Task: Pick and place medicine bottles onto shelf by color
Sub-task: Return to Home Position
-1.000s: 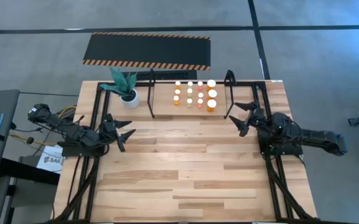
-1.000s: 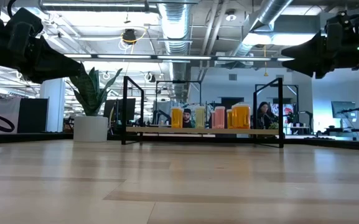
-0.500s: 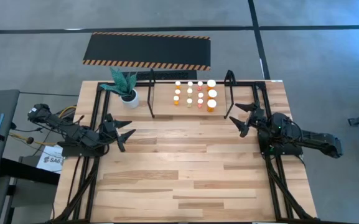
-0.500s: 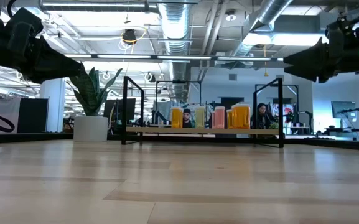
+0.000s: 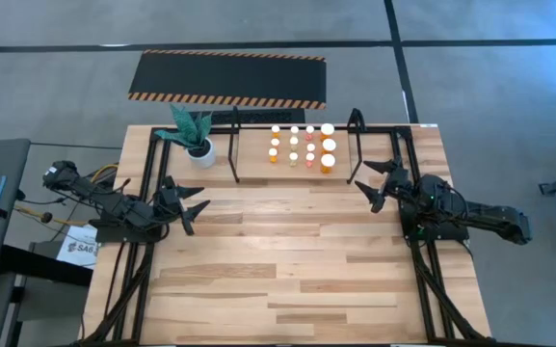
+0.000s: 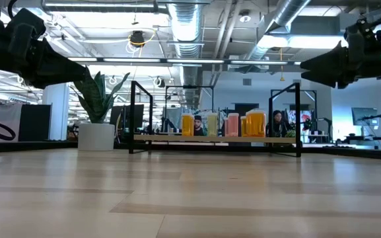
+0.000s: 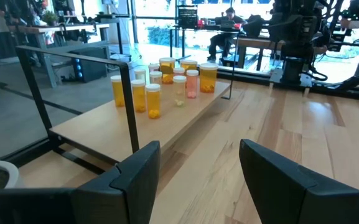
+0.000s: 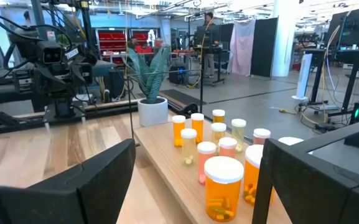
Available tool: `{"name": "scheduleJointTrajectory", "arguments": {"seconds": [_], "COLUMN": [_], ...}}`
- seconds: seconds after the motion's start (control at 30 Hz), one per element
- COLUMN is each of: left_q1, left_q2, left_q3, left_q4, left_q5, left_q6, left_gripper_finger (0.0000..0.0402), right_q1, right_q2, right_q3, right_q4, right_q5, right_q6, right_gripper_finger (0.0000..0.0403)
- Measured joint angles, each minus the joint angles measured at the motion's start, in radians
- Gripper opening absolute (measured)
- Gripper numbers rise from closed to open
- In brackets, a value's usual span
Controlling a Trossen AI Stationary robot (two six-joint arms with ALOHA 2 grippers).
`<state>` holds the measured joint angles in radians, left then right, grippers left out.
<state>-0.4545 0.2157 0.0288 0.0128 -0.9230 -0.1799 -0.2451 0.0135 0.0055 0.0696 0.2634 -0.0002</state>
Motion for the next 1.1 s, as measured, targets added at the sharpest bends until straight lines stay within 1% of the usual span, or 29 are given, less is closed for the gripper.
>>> {"name": "scheduleJointTrajectory", "arguments": {"seconds": [0.3, 0.4, 1.1], "left_q1": [0.000, 0.000, 0.000], "left_q2": [0.000, 0.000, 0.000], "left_q3": [0.000, 0.000, 0.000], "left_q4": [0.000, 0.000, 0.000], "left_q5": [0.000, 0.000, 0.000], "left_q6": [0.000, 0.000, 0.000], "left_gripper_finger": [0.0208, 0.0208, 0.0208], "right_q1": [0.000, 0.000, 0.000], "right_q2": [0.000, 0.000, -0.001], "right_q3": [0.000, 0.000, 0.000], "right_q4": [-0.003, -0.004, -0.004], "right_q5": [0.001, 0.023, 0.025], "right_q6": [0.000, 0.000, 0.000], "right_gripper_finger": [0.0374, 0.0374, 0.0374]}}
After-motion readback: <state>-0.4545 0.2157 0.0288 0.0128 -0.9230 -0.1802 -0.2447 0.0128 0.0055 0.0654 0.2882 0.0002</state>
